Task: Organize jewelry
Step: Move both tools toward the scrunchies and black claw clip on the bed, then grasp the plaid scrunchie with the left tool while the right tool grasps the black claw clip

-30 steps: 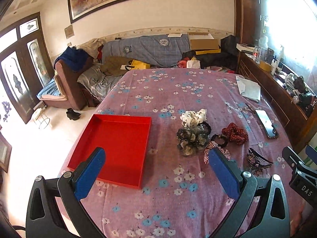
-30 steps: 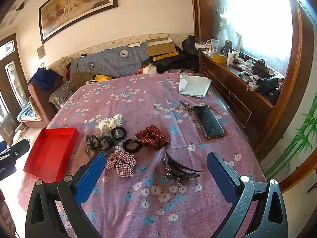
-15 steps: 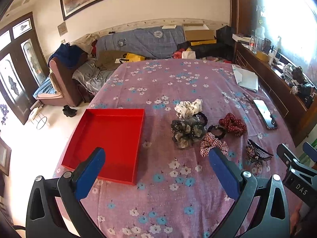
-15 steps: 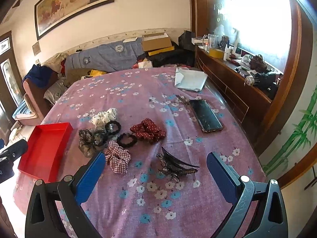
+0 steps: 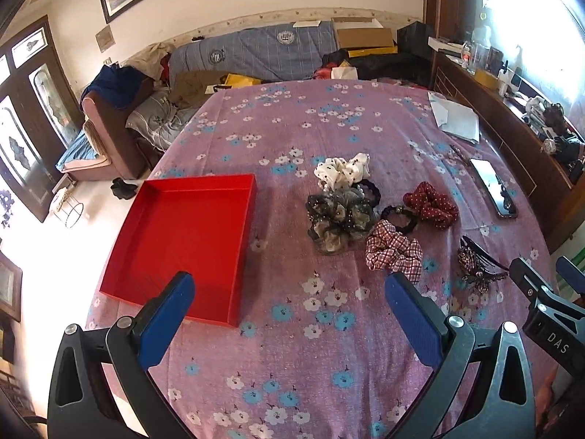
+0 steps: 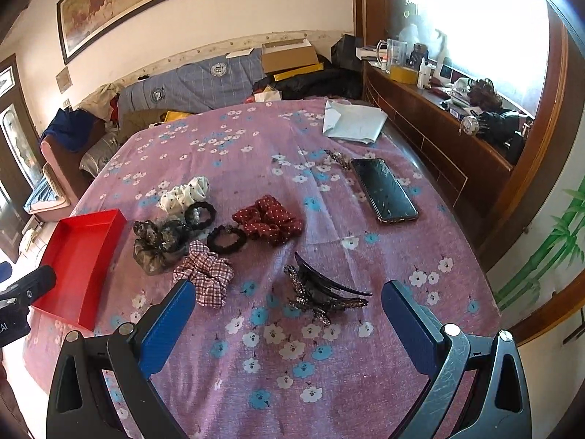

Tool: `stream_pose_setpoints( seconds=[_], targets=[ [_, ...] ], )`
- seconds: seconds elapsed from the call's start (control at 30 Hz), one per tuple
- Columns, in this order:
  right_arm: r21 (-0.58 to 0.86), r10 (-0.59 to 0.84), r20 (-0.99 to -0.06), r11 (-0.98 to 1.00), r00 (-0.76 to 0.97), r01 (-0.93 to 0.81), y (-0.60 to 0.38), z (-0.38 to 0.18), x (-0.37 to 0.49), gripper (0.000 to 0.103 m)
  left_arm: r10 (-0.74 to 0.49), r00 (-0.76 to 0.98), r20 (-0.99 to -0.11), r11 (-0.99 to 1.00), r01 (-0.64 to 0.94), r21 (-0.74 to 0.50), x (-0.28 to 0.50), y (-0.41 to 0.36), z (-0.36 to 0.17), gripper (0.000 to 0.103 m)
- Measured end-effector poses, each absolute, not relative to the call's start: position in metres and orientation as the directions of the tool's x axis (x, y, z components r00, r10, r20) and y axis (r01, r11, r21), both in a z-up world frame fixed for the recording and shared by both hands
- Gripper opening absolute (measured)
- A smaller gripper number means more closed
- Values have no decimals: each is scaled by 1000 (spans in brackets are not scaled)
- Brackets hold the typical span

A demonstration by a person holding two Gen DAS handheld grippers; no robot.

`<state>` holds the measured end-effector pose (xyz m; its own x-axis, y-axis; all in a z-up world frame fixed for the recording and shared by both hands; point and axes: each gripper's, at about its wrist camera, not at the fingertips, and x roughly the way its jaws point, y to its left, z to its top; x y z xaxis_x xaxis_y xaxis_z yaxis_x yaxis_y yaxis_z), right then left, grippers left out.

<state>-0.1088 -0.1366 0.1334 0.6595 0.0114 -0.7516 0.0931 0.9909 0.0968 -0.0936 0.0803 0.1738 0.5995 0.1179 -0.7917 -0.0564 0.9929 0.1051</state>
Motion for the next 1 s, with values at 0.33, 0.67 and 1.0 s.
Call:
stream_pose_setpoints(
  seconds=[0.33, 0.67, 1.0],
  targets=[
    [111, 11, -781, 986, 625, 121, -163, 116, -103, 103, 117, 588, -800, 993, -92, 77, -77, 91, 159, 103],
    [180, 97, -836, 978, 540, 104, -198, 75, -98, 88, -74, 509, -858, 997, 40, -62, -36, 60, 112, 89],
    [188, 209, -834, 978, 511, -93, -197, 59, -75, 71, -121, 432, -894, 990, 121, -76, 12, 8, 59, 89]
  ],
)
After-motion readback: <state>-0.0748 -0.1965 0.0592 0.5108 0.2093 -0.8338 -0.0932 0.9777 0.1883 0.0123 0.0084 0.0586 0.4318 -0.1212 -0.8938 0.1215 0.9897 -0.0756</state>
